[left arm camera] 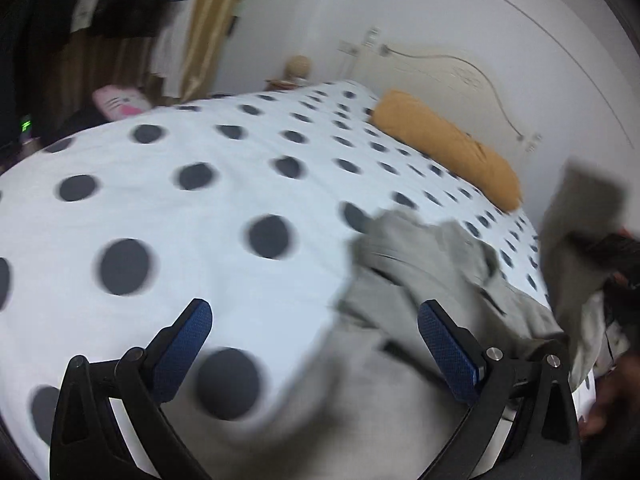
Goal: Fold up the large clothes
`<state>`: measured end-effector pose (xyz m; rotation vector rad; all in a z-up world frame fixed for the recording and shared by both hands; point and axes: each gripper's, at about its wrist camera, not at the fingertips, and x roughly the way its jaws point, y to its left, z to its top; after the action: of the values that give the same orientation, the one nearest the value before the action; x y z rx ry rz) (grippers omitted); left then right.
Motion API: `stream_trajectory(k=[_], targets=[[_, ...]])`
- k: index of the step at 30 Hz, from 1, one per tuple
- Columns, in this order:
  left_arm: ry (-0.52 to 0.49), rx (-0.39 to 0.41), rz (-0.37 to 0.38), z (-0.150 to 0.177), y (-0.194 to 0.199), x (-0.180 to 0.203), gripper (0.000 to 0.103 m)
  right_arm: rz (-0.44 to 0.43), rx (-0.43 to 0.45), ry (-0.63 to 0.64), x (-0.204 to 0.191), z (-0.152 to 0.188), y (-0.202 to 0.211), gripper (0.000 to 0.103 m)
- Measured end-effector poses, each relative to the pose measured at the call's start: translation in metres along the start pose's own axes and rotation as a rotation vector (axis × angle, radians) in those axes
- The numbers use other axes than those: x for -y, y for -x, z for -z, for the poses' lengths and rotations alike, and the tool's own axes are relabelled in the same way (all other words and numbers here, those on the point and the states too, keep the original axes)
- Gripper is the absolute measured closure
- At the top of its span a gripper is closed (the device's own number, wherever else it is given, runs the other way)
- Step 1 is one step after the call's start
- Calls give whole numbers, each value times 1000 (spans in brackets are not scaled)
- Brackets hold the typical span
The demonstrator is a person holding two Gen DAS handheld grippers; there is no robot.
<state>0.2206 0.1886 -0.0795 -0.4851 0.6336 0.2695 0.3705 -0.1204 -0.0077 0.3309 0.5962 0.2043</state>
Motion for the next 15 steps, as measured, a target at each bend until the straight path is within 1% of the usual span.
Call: stream_trajectory(k=[1,2,3,4,5,6,7,8,9,10,11,12,13,14,15], targets=[[9,6,-9,-4,1,-14,0,49,-36,39,-20,25,-32,92],[4,8,-19,-6,4,-28,0,90,-62,98,-36,42,-54,92],[-3,5,-18,-9,3,-35,0,160,-95,178,-55,66,-83,92],[-8,2,-7,-9,5,-43,0,195,-129,212,-66,78,-98,90],[-8,-7,3,-7,8,-49,0,244,-230,271,-73,101,-132,81],[-9,-25,22,-6,8,-54,0,276,-289,297,-77,112,-147,80],[-9,-32,40,-4,9,-56,0,298,-315,314,-77,118,-152,79],[-7,-32,49,-3,10,-59,0,294,-321,311,-74,116,-149,76],[-5,-33,60,0,10,-59,0,282,-327,291,-68,110,-141,61],[-4,-44,79,2,6,-57,0,261,-341,243,-57,102,-127,48],[-6,-57,102,3,3,-53,0,231,-338,218,-50,96,-116,14],[-11,-68,126,8,4,-47,0,190,-319,206,-49,91,-94,2],[-19,-72,145,9,4,-41,0,178,-300,211,-48,88,-80,0],[-37,-66,165,11,6,-35,0,152,-261,215,-37,77,-53,0],[-52,-61,176,14,9,-29,0,149,-235,212,-29,69,-36,0]])
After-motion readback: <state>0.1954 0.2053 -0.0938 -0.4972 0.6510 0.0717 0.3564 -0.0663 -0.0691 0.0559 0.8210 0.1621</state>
